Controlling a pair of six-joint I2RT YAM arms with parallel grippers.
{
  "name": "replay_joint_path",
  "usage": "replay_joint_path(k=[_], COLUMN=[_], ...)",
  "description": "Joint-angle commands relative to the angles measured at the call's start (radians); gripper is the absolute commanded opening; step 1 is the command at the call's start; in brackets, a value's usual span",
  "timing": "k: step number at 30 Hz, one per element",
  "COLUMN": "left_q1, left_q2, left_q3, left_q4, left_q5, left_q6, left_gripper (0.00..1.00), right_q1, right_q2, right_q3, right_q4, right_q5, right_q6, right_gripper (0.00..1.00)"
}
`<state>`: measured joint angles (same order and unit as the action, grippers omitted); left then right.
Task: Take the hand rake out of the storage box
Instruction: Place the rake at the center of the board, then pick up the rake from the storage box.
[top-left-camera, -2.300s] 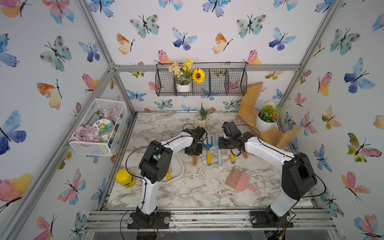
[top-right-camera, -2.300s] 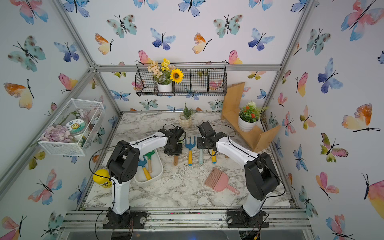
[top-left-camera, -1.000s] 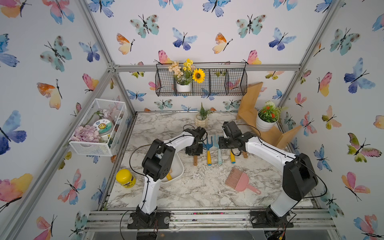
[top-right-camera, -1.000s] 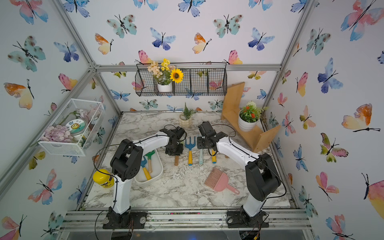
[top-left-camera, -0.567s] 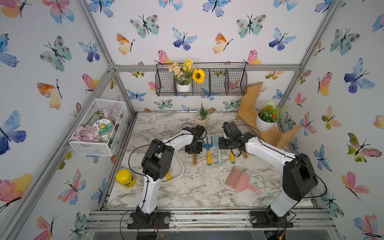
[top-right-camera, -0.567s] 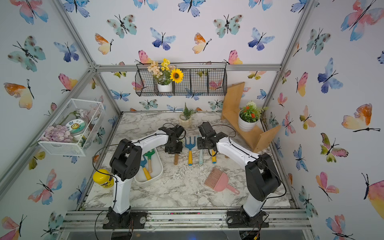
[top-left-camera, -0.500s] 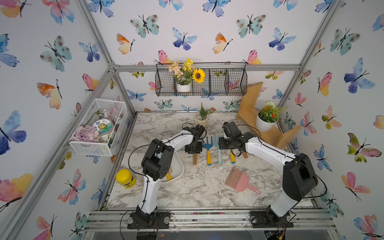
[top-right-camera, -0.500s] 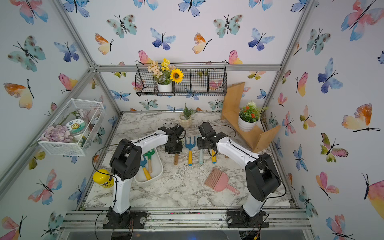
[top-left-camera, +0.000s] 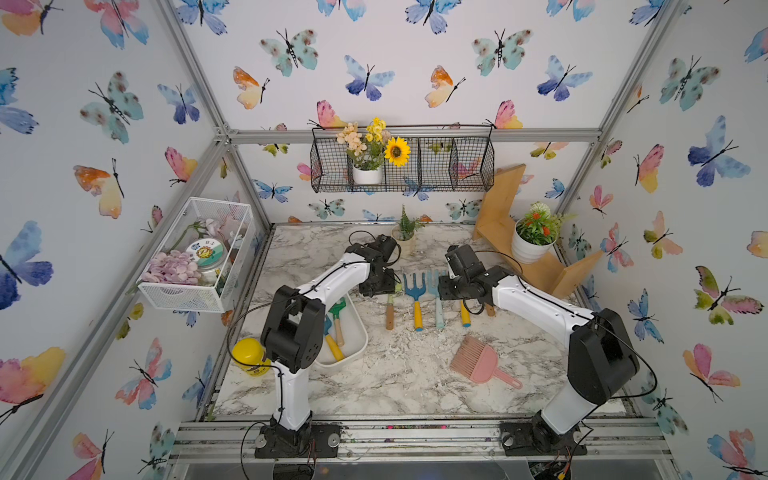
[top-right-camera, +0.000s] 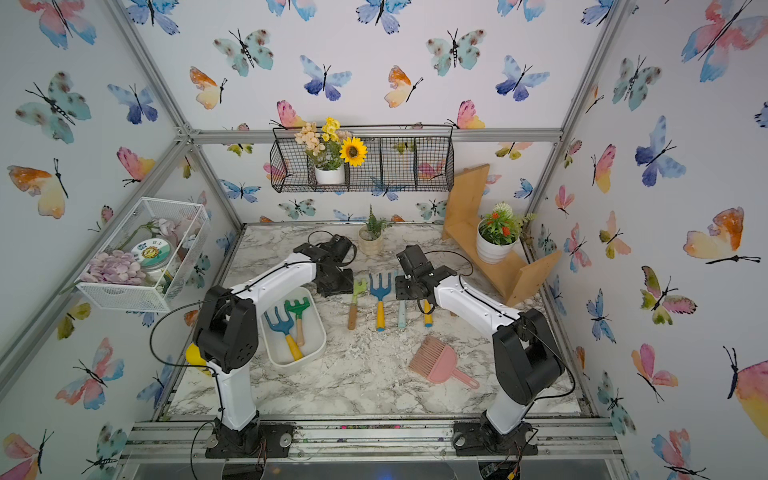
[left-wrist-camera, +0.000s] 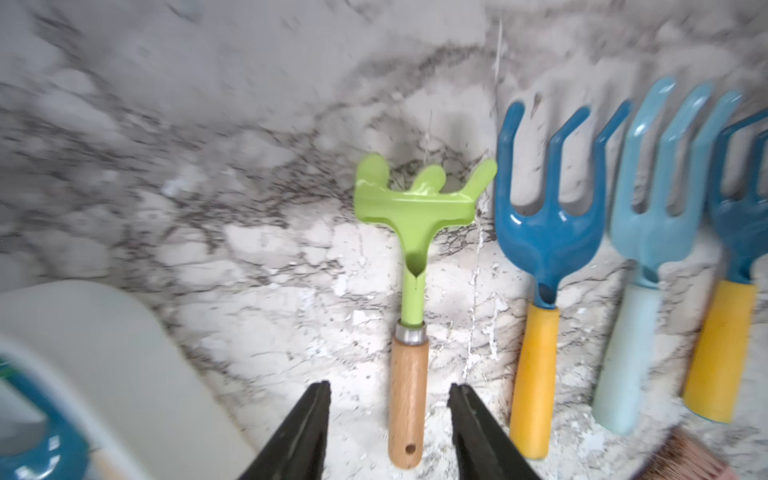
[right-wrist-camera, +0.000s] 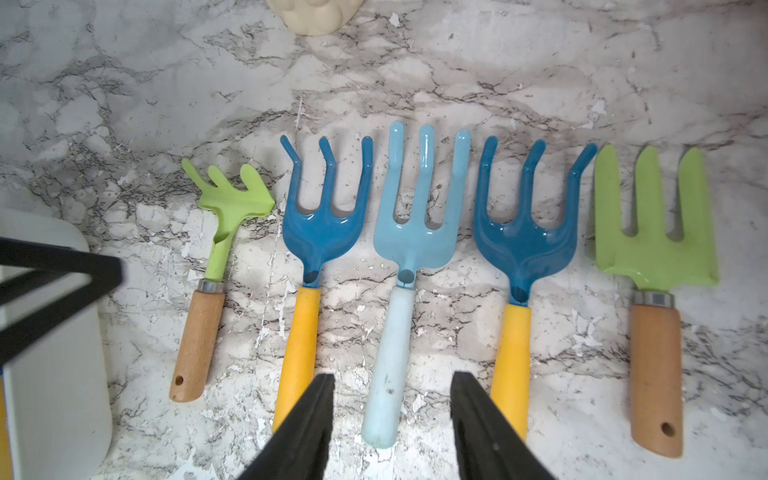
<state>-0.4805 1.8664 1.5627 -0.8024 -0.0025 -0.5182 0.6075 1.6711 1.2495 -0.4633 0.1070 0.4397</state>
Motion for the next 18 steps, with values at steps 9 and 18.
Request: replay_joint_path(k=[9, 18], left_q1=[0.23, 0.232], left_q2=[-0.402, -0.38], left_q3=[-0.485, -0.619], left_q4=[0.032, 0.126], left_q5=[-0.032, 0.004], left_q6=[0.063, 0.055], left_gripper=[0.49, 0.41], right_q1=[-0.005, -0.005], right_q2=[0.018, 0.03], right_q3=[0.0, 0.027], right_q4=[0.018, 0.014], right_q5=[-0.033, -0.052], right_q6=[-0.011, -0.001], right_gripper=[0.52, 0.51])
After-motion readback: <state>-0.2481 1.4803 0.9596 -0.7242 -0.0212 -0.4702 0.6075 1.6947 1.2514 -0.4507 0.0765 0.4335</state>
